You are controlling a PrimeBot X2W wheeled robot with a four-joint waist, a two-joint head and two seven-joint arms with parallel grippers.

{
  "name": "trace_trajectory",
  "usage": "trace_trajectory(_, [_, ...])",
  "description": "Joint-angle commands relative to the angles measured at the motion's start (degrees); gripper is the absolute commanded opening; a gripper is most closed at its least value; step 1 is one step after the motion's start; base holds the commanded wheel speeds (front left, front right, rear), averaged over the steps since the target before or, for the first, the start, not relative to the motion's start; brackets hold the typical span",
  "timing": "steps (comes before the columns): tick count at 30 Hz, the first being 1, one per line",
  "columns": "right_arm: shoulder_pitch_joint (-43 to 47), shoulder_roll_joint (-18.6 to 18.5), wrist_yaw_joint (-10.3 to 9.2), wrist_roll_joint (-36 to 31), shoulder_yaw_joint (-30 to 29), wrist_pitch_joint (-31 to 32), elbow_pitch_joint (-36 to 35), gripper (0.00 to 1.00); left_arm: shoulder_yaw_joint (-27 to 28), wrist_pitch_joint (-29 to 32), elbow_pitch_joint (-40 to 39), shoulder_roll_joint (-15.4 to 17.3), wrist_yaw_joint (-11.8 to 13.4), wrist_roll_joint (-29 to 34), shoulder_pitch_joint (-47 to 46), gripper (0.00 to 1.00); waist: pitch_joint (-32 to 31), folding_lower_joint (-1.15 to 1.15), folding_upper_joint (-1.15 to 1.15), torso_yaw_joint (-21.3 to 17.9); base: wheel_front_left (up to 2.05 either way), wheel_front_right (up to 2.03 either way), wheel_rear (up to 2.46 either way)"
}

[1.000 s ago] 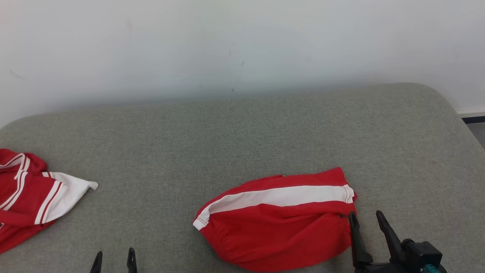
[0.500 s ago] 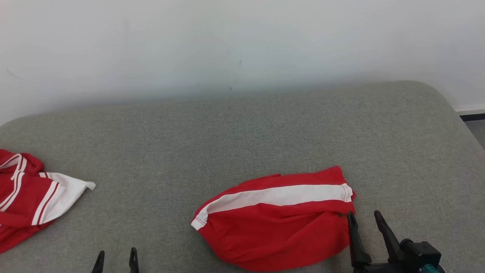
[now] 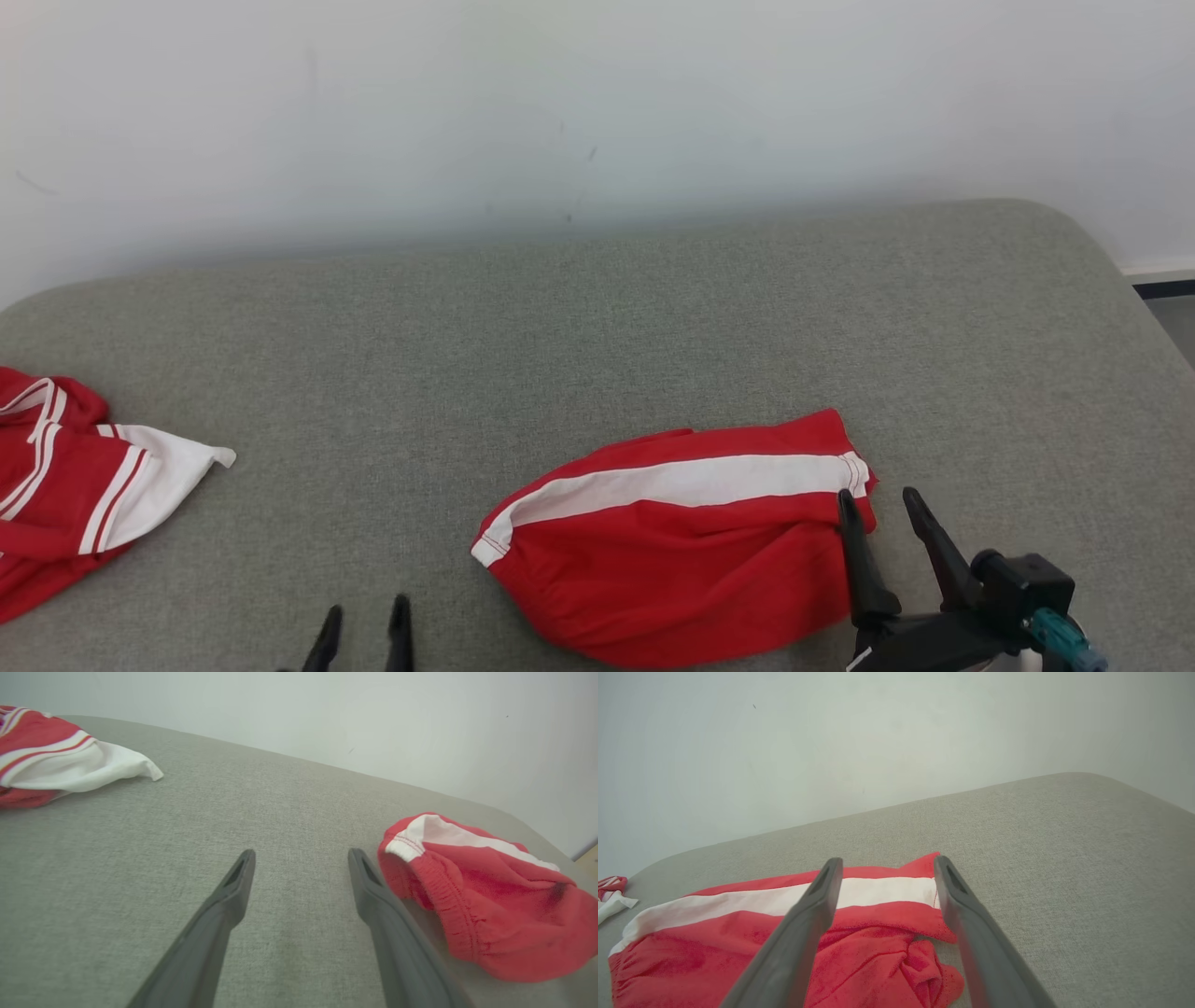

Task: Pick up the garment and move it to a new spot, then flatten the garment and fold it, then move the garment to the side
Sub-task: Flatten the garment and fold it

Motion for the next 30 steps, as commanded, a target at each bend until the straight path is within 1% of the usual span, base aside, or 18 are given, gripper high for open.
trace_trajectory(1, [-0.5, 0.0, -0.13, -0.5, 0.1, 0.5, -0.6, 1.0, -0.7, 1.1, 0.5, 0.0, -0.3, -1.4, -1.6, 1.0, 0.0, 0.0, 0.0, 0.0, 0.0, 0.0, 0.0])
trace_trajectory(5, [-0.3, 0.1, -0.13, -0.8, 0.0, 1.8, -2.4, 1.0, -4.4, 7.1, 2.0, 0.0, -0.4, -6.5, -5.6, 1.0, -0.1, 0.0, 0.0, 0.2, 0.0, 0.0, 0.0])
trace_trajectory(10, [0.7, 0.1, -0.13, 0.5, 0.9, 1.8, -2.7, 1.0, -8.3, 15.0, 4.0, 0.0, 1.9, -12.3, -9.8, 1.0, -0.1, 0.0, 0.0, -0.6, 0.0, 0.0, 0.0])
trace_trajectory(15, [0.7, 0.1, -0.13, 1.2, 2.2, 1.3, -2.1, 1.0, -9.2, 17.7, 5.4, 0.0, 5.3, -17.0, -12.3, 1.0, 0.3, 0.0, 0.0, -2.2, 0.0, 0.0, 0.0])
trace_trajectory(17, [0.5, 0.1, -0.13, 1.3, 2.4, 1.1, -1.8, 1.0, -9.4, 18.4, 6.2, 0.0, 6.3, -18.7, -13.0, 1.0, 0.6, 0.0, 0.0, -2.7, 0.0, 0.0, 0.0])
trace_trajectory(20, [0.2, 0.1, -0.13, 1.3, 2.3, 0.8, -1.6, 1.0, -9.3, 19.0, 6.7, 0.0, 7.1, -20.7, -13.8, 1.0, 1.0, 0.0, 0.0, -3.3, 0.0, 0.0, 0.0])
trace_trajectory(23, [0.1, 0.1, -0.13, 0.9, 2.0, 0.6, -1.5, 1.0, -9.6, 19.5, 7.2, 0.0, 7.1, -21.7, -14.3, 0.84, 1.4, 0.0, 0.0, -3.6, 0.0, 0.0, 0.0])
trace_trajectory(24, [0.1, 0.1, -0.13, 0.8, 2.0, 0.5, -1.5, 1.0, -9.7, 19.5, 7.3, 0.0, 7.0, -22.0, -14.5, 0.78, 1.5, 0.0, 0.0, -3.7, 0.0, 0.0, 0.0])
trace_trajectory(25, [0.0, 0.1, -0.13, 0.7, 1.9, 0.4, -1.5, 1.0, -9.8, 19.4, 7.4, 0.0, 6.9, -22.3, -14.7, 0.57, 1.6, 0.0, 0.0, -3.8, 0.0, 0.0, 0.0])
trace_trajectory(26, [0.0, 0.1, -0.13, 0.6, 1.8, 0.4, -1.5, 1.0, -9.9, 19.3, 7.4, 0.0, 7.0, -22.5, -14.9, 0.4, 1.7, 0.0, 0.0, -3.8, 0.0, 0.0, 0.0])
trace_trajectory(27, [0.0, 0.1, -0.13, 0.5, 1.7, 0.3, -1.5, 1.0, -10.0, 19.0, 7.4, 0.0, 7.1, -22.5, -15.1, 0.33, 1.8, 0.0, 0.0, -3.8, 0.0, 0.0, 0.0])
trace_trajectory(28, [-0.1, 0.1, -0.13, 0.5, 1.7, 0.3, -1.5, 1.0, -10.0, 18.7, 7.5, 0.0, 7.1, -22.5, -15.2, 0.06, 1.9, 0.0, 0.0, -3.8, 0.0, 0.0, 0.0])
trace_trajectory(29, [-0.1, 0.1, -0.13, 0.5, 1.6, 0.4, -1.5, 1.0, -10.1, 18.6, 7.5, 0.0, 7.1, -22.4, -15.3, 0.0, 1.9, 0.0, 0.0, -3.8, 0.0, 0.0, 0.0])
trace_trajectory(30, [-0.1, 0.1, -0.13, 0.3, 1.6, 0.5, -1.5, 1.0, -10.2, 18.3, 7.5, 0.0, 7.1, -22.3, -15.4, 0.0, 2.0, 0.0, 0.0, -3.7, 0.0, 0.0, 0.0])
